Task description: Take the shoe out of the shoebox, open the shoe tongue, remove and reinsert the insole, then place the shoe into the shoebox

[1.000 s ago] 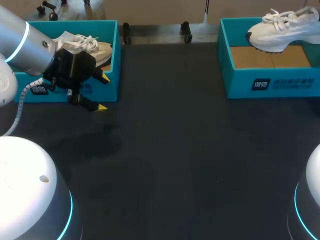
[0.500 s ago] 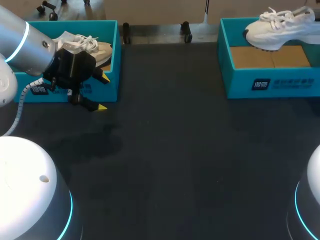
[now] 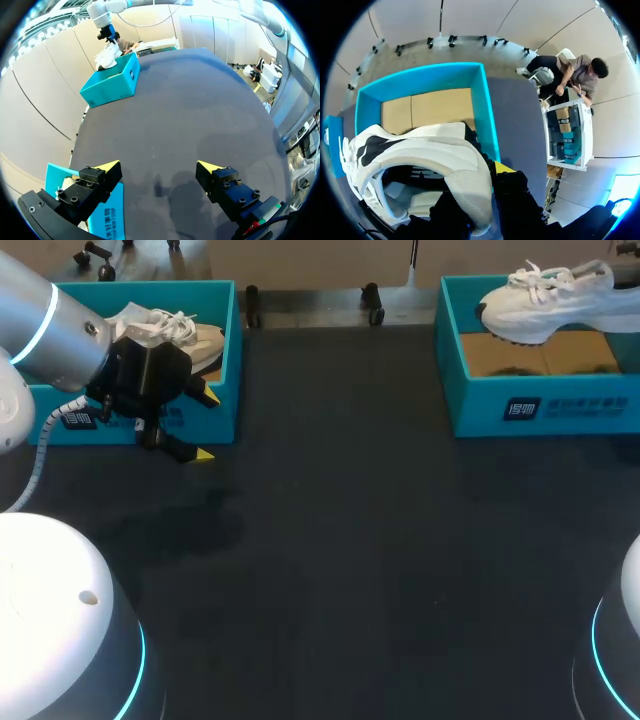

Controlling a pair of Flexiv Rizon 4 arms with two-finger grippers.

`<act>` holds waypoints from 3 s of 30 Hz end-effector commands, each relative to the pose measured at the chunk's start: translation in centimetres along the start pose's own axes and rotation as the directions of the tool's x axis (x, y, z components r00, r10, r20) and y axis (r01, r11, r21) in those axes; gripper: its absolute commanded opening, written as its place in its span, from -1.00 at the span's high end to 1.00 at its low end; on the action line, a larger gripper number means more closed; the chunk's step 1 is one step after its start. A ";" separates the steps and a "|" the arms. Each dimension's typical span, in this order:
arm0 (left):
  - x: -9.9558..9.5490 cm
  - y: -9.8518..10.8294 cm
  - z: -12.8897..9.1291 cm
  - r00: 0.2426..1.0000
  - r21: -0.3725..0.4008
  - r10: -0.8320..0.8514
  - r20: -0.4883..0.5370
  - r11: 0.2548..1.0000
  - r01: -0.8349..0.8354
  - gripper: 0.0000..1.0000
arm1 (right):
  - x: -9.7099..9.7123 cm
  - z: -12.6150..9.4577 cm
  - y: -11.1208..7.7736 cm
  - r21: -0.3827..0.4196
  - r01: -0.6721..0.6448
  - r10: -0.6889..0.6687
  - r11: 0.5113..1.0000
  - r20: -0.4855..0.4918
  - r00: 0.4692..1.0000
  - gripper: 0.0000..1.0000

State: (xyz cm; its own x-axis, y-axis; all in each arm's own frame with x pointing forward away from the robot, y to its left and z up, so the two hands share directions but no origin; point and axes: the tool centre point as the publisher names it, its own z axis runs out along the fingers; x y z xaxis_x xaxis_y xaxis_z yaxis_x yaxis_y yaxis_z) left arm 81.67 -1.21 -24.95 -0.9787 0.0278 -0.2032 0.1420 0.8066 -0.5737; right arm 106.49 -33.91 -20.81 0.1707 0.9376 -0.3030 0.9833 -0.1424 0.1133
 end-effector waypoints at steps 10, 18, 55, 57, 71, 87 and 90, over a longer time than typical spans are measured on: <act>0.1 0.0 -0.1 1.000 -0.003 0.001 0.001 1.000 -0.001 -1.00 | 0.5 2.7 1.6 0.014 0.005 -0.006 1.000 0.021 1.000 1.00; 0.1 0.0 -0.1 1.000 -0.003 0.001 0.001 1.000 -0.001 -1.00 | 0.9 4.0 1.6 0.023 0.007 -0.007 1.000 0.011 1.000 1.00; 0.1 0.0 -0.1 1.000 -0.003 0.001 0.001 1.000 -0.001 -1.00 | 2.1 10.1 2.2 0.019 -0.040 0.040 0.999 0.021 0.999 1.00; 0.1 0.0 -0.1 1.000 -0.003 0.001 0.001 1.000 -0.001 -1.00 | 2.2 10.3 2.1 0.024 -0.036 0.035 0.999 0.022 0.999 1.00; 0.1 0.0 -0.1 1.000 -0.003 0.001 0.001 1.000 -0.001 -1.00 | 2.4 11.1 1.5 0.039 -0.037 0.036 0.999 0.030 0.999 1.00; 0.1 0.0 -0.1 1.000 -0.003 0.001 0.001 1.000 -0.001 -1.00 | 2.1 10.6 -1.9 0.030 -0.047 0.046 0.998 0.038 0.998 1.00; 0.1 0.0 -0.1 1.000 -0.003 0.001 0.001 1.000 -0.001 -1.00 | 2.1 10.5 -2.6 0.015 -0.047 0.047 0.999 0.047 0.998 1.00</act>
State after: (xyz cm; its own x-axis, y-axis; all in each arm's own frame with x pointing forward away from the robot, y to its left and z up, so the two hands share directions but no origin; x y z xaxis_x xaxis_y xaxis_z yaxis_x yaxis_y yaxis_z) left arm 81.67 -1.21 -24.95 -0.9787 0.0278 -0.2032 0.1420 0.8067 -0.5737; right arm 106.43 -35.21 -32.14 0.2173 0.9143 -0.3419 0.9761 -0.2029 0.0778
